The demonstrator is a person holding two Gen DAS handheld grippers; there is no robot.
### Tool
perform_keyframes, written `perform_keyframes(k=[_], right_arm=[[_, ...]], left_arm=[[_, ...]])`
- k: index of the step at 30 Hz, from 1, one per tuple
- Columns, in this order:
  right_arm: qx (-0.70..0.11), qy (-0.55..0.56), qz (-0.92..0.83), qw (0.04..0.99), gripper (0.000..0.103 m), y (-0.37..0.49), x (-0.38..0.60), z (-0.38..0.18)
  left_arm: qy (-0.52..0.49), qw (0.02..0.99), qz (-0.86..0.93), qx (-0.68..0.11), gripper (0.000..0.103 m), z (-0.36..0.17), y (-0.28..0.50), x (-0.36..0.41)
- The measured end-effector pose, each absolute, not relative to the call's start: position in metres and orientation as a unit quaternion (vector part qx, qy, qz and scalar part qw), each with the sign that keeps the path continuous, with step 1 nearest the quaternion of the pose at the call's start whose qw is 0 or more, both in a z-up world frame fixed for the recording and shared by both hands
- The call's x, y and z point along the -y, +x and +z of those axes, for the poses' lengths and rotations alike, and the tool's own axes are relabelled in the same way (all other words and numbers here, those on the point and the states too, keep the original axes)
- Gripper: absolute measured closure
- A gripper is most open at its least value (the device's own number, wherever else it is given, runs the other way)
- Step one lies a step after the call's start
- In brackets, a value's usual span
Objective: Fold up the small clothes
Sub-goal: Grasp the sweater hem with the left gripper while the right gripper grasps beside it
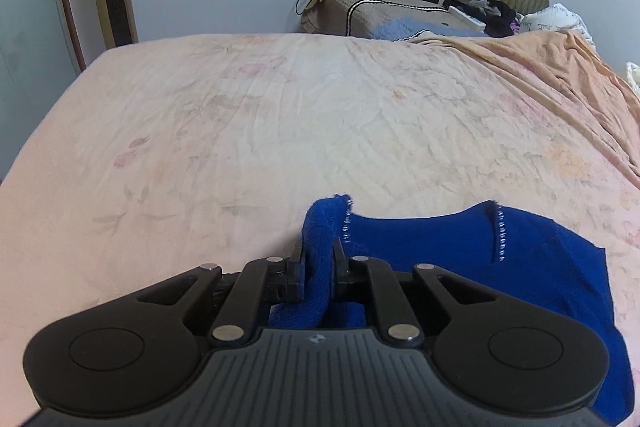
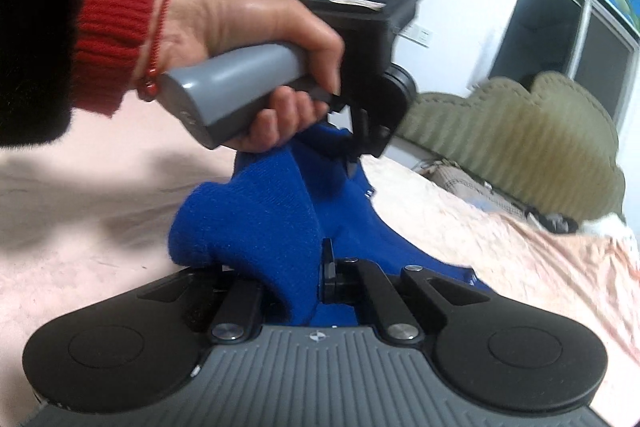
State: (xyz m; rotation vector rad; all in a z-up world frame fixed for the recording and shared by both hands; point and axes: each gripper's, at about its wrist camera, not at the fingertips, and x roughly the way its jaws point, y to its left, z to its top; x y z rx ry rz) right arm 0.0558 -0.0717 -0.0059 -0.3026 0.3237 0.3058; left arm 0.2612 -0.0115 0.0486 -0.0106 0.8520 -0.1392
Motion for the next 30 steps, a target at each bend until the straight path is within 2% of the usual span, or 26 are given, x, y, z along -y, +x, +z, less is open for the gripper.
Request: perform_keyframes(k=[15,30], right_arm=[[-0.157,-0.055,0.096,0.981,0.099,0.016,0.152,-0.013],[-0.19,0.052,0.027,0.98,0.099,0.025,0.245,-0.036]], left_arm=[[0.048,0.92,-0.095,-0.376,0.093,0.071,0.252,0.114],[0.104,0.905,-0.155,-0.381,0.093,0.042,0.257,0.239]])
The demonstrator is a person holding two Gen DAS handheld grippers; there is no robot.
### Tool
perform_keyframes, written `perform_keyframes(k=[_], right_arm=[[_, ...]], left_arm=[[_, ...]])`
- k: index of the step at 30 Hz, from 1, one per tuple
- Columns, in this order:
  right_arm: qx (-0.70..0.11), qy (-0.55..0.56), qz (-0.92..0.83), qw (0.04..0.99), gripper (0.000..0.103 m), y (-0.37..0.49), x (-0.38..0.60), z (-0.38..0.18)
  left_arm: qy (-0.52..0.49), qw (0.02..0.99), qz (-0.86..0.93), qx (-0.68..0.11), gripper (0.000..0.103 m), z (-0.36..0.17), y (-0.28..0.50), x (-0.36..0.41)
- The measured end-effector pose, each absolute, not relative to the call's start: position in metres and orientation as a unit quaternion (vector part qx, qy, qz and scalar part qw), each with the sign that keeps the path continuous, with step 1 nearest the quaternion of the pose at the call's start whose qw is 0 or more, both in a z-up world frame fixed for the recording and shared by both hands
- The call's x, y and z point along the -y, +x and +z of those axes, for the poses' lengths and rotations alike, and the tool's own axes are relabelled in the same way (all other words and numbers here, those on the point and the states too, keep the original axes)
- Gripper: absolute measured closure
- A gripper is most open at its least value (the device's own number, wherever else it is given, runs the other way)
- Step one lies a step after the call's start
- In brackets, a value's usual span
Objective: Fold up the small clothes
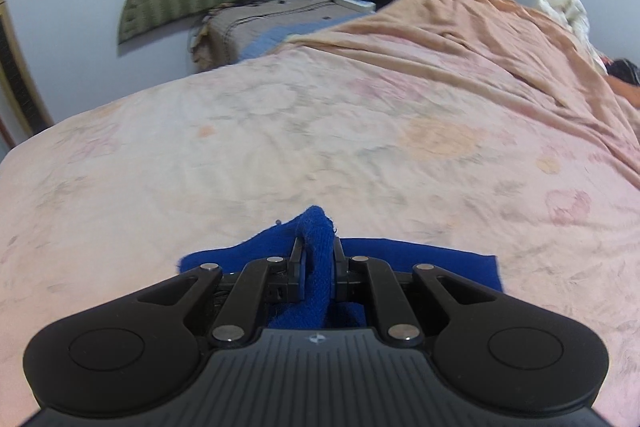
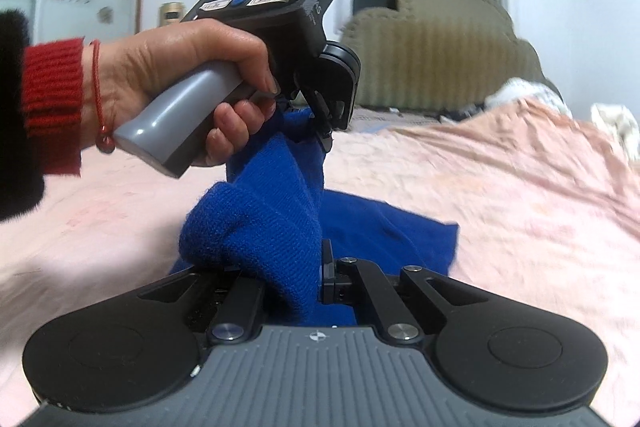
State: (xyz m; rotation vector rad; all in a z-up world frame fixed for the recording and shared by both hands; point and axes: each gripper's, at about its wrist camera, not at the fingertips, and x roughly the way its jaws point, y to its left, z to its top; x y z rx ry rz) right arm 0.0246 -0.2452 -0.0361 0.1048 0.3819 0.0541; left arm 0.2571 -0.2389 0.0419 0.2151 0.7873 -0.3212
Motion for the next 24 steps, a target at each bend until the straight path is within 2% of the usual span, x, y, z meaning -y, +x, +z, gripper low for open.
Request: perform_keyframes(k=[11,14,15,16,17,18,19,24], right_arm=[[-0.252,0.201,0.028,0.946,0.097,0.029,0.305,-0.071],[-0.265,0.224,0.029,0.937,0.088,0.028,0.309,-0.077],[-0.267,0.228,0.029,0.936,0.083,0.028,0.31,-0.078],[-0.27,0.23,0.029,0.935,0.078,0.029,0.311,-0.079],[-0.272,0.232,0.029,0.934,0.078,0.027,0.312,-0.082],[-0.273,0.232,0.029,0.933,0.078,0.027,0.312,-0.083],[-0.274,0.232,0.029,0.933,0.078,0.027,0.311,-0.084],[-0.282,0.244,0.033,0.927,0.074,0.031,0.316,-0.089]], left_arm=[[0.161,0.891,-0.168,-0.389,0.09,0.006,0.254,0.296],[0.157,0.89,-0.171,-0.392,0.078,0.008,0.254,0.298],[0.156,0.892,-0.171,-0.389,0.069,0.009,0.254,0.298],[0.157,0.894,-0.169,-0.385,0.055,0.01,0.253,0.3],[0.157,0.897,-0.167,-0.378,0.045,0.013,0.252,0.3],[0.157,0.901,-0.164,-0.369,0.029,0.016,0.251,0.3],[0.157,0.908,-0.158,-0.355,0.023,0.02,0.248,0.298],[0.134,0.928,-0.135,-0.322,0.023,0.046,0.241,0.274]])
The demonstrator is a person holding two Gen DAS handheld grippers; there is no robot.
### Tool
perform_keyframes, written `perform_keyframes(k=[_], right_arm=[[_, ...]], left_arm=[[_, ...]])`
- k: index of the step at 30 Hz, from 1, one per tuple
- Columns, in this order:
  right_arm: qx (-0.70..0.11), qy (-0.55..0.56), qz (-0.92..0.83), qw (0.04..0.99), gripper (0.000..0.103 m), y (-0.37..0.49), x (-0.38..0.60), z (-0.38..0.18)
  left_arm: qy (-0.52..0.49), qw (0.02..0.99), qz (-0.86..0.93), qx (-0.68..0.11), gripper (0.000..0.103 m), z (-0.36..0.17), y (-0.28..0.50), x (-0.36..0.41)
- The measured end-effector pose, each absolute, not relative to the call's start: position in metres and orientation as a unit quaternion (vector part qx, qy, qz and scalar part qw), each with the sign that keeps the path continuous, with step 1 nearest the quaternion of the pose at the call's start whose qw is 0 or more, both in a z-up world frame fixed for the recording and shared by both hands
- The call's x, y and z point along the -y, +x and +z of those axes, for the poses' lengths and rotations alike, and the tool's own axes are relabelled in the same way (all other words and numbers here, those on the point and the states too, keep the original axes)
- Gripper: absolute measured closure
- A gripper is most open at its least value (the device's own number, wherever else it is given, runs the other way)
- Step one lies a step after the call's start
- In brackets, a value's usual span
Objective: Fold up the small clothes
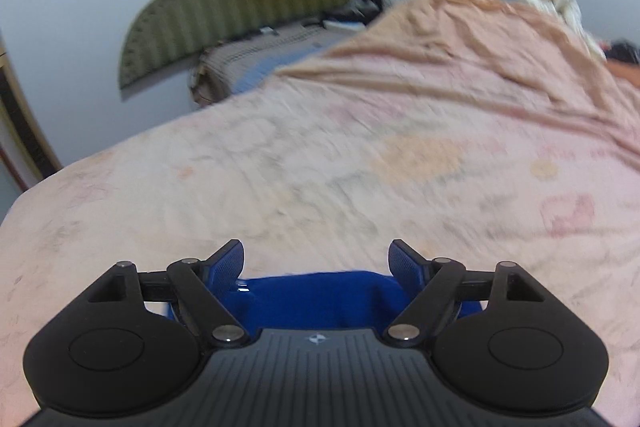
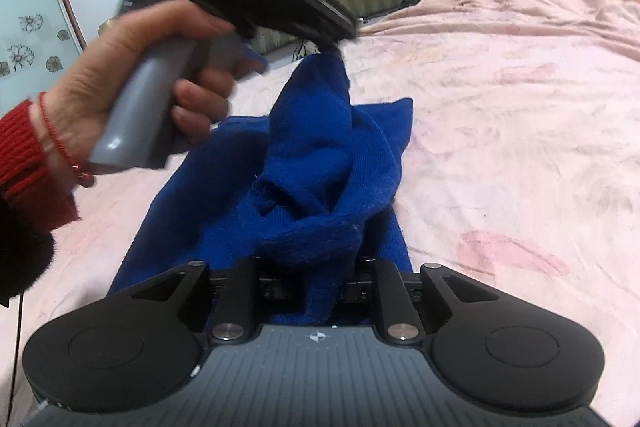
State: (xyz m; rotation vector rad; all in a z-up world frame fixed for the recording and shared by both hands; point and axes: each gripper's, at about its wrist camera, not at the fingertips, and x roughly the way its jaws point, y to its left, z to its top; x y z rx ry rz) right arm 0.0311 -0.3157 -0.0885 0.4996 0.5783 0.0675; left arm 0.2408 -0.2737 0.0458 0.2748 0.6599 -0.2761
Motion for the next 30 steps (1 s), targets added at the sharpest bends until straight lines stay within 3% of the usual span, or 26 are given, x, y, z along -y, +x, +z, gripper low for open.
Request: perform_keyframes(k=[4,11,12,15,19,23,30], right_arm=[[-0.279,0.291,0.059,0.913,0.065,0.031,0.33,-0.096],[-0.269,0.41,0.064,0.869,0.06,0.022,0.376,-0.1],[-0.265,0.42,0.044,0.867,0.053,0.02,0.382,-0.098],[-0.249,0.405,-0.01,0.88,0.047,0.016,0.393,-0.083],[-0.253,0.359,0.016,0.898,0.021,0.044,0.392,-0.062],[-0.275,0.351,0.034,0.895,0.017,0.081,0.402,-0.063],[-0.321,0.4,0.159,0.844,0.02,0.149,0.424,-0.097]], left_arm=[[0.108,0.935,-0.12,-0.315,0.019,0.051,0.225,0.226],[0.06,0.927,-0.086,-0.361,0.019,0.016,0.207,0.136],[0.047,0.924,-0.084,-0.371,0.019,0.011,0.207,0.127],[0.016,0.92,-0.093,-0.381,0.019,0.002,0.208,0.114],[0.0,0.916,-0.117,-0.383,0.019,0.0,0.215,0.118],[-0.031,0.906,-0.17,-0.387,0.019,-0.004,0.223,0.117],[-0.157,0.855,-0.26,-0.421,0.02,-0.034,0.252,0.109]])
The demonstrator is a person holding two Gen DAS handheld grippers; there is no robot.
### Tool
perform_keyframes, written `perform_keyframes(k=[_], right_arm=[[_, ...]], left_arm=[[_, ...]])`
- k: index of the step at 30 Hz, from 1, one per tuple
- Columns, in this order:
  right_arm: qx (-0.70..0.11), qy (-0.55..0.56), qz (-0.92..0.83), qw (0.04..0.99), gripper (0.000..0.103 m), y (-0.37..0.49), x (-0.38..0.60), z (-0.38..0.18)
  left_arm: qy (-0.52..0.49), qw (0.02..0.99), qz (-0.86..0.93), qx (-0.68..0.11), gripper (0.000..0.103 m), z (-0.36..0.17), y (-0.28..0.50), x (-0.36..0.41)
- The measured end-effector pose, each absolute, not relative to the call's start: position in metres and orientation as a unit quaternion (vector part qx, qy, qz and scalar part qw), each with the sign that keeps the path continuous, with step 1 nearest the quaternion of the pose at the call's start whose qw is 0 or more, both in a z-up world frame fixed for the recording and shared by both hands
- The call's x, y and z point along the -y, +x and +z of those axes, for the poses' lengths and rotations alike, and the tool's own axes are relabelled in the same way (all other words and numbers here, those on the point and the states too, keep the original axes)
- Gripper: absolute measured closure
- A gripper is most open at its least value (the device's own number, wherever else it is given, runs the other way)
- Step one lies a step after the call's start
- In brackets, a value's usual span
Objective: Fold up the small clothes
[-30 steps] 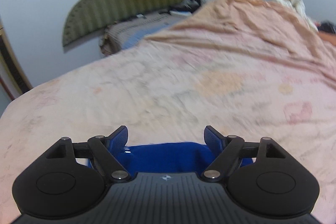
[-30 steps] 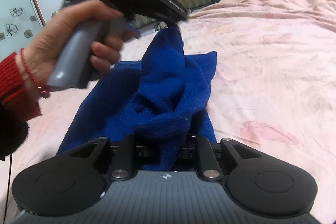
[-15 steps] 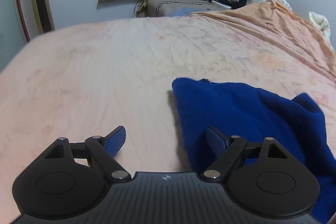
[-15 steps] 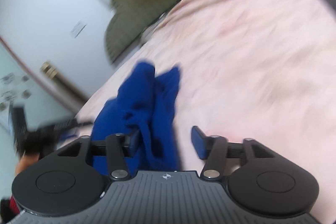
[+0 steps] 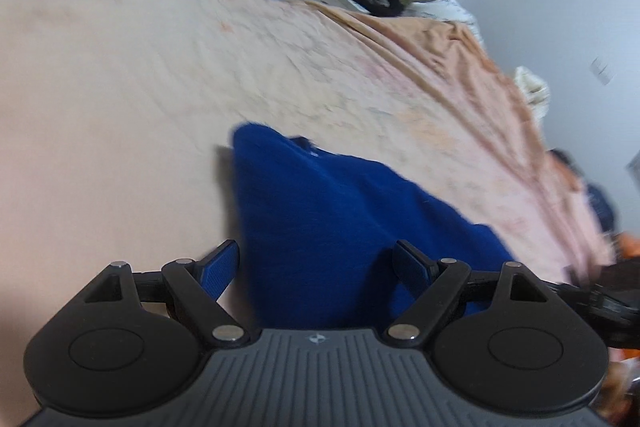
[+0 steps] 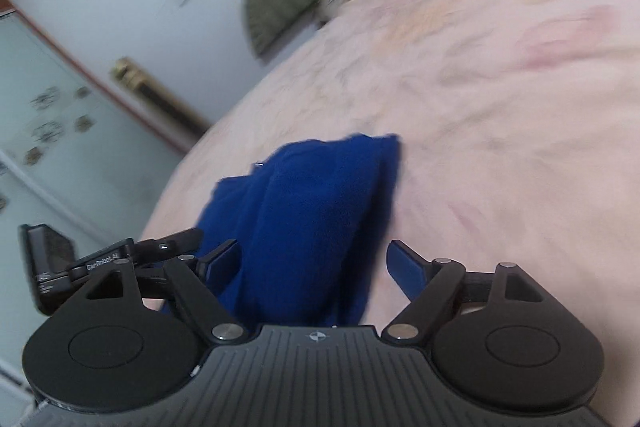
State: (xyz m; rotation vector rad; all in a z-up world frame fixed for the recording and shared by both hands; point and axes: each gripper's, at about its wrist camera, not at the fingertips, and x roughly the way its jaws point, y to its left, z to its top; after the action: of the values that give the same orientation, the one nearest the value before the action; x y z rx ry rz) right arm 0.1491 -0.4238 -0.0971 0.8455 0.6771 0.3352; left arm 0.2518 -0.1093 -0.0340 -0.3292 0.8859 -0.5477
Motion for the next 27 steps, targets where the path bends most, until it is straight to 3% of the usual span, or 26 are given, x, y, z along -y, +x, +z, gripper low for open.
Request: perform_keyframes(k=[3,6,7,8,9,10,17,21,23,25,27], right_arm=[[-0.321,0.407,0.21,0.829,0.021,0.174,0.426,-0.099],[-0.327,0.385,0.253,0.825,0.024,0.198,0.421,-0.1],[-0.328,0.372,0.26,0.829,0.034,0.202,0.417,-0.099],[-0.332,0.358,0.263,0.832,0.042,0.206,0.413,-0.098],[-0.341,0.346,0.261,0.834,0.065,0.211,0.409,-0.098],[-0.347,0.344,0.259,0.833,0.072,0.215,0.407,-0.098],[-0.317,0.312,0.236,0.864,0.078,0.225,0.401,-0.081],[-0.308,0.327,0.201,0.87,0.076,0.241,0.406,-0.084],[-0.328,0.336,0.177,0.865,0.064,0.254,0.403,-0.093],[-0.334,0.356,0.172,0.855,0.05,0.245,0.409,-0.094],[-0.331,0.365,0.173,0.853,0.042,0.227,0.416,-0.091]], left_arm=[[-0.179,0.845,-0.276,-0.421,0.023,-0.042,0.261,0.115],[-0.157,0.853,-0.276,-0.415,0.061,-0.044,0.263,0.123],[-0.149,0.856,-0.277,-0.411,0.07,-0.044,0.264,0.123],[-0.143,0.858,-0.282,-0.404,0.072,-0.043,0.263,0.122],[-0.137,0.862,-0.284,-0.397,0.075,-0.042,0.262,0.122],[-0.123,0.867,-0.287,-0.388,0.077,-0.04,0.26,0.123],[-0.044,0.896,-0.281,-0.342,0.077,-0.019,0.271,0.14],[-0.032,0.894,-0.242,-0.377,0.072,-0.021,0.285,0.148],[-0.042,0.891,-0.241,-0.383,0.063,-0.019,0.275,0.142],[-0.046,0.889,-0.246,-0.383,0.036,-0.016,0.257,0.132],[-0.063,0.884,-0.257,-0.386,0.033,-0.017,0.235,0.118]])
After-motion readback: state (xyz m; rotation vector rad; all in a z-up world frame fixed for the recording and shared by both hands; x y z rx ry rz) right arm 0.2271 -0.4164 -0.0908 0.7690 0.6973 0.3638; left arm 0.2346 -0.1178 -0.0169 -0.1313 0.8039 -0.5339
